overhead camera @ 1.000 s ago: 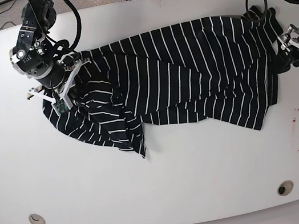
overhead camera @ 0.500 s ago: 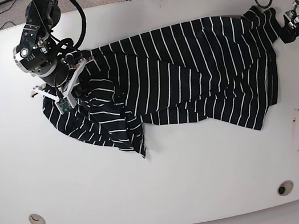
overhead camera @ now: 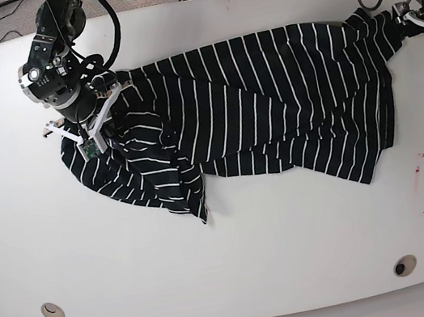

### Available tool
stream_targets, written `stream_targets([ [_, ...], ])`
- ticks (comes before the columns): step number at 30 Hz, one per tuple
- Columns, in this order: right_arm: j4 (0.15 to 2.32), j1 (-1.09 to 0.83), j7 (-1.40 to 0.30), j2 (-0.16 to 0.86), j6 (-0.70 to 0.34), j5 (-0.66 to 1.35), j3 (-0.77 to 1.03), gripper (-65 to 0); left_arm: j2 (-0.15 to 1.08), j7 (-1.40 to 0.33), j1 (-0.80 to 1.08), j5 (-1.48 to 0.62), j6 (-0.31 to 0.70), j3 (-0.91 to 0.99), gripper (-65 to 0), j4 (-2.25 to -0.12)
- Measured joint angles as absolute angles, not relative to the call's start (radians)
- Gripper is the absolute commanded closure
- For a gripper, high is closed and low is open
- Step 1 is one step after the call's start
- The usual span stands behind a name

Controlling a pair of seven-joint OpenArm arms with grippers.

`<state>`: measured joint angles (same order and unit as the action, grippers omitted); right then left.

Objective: Fold the T-shirt properly
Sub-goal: 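Hold the shirt edge with both grippers and pull it taut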

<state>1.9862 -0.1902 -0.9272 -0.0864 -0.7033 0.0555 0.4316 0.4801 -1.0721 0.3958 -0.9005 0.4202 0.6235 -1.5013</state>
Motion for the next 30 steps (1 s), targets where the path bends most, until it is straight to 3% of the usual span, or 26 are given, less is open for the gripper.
stream_targets([
  [23, 1.986, -0.193, -0.925, -0.083, -0.703, 0.053, 0.433, 0.0, 0.36, -1.012, 0.348, -0.775, 0.439, 0.567, -40.3, -1.504],
  [26, 1.986, -0.195, -0.925, -0.083, -0.703, 0.053, 0.433, 0.0, 0.363, -1.001, 0.349, -0.779, 0.438, 0.543, -31.1, -1.504],
  [30, 1.986, -0.196, -0.925, -0.083, -0.703, 0.053, 0.433, 0.0, 0.366, -1.004, 0.348, -0.781, 0.432, 0.507, -9.7, -1.507],
])
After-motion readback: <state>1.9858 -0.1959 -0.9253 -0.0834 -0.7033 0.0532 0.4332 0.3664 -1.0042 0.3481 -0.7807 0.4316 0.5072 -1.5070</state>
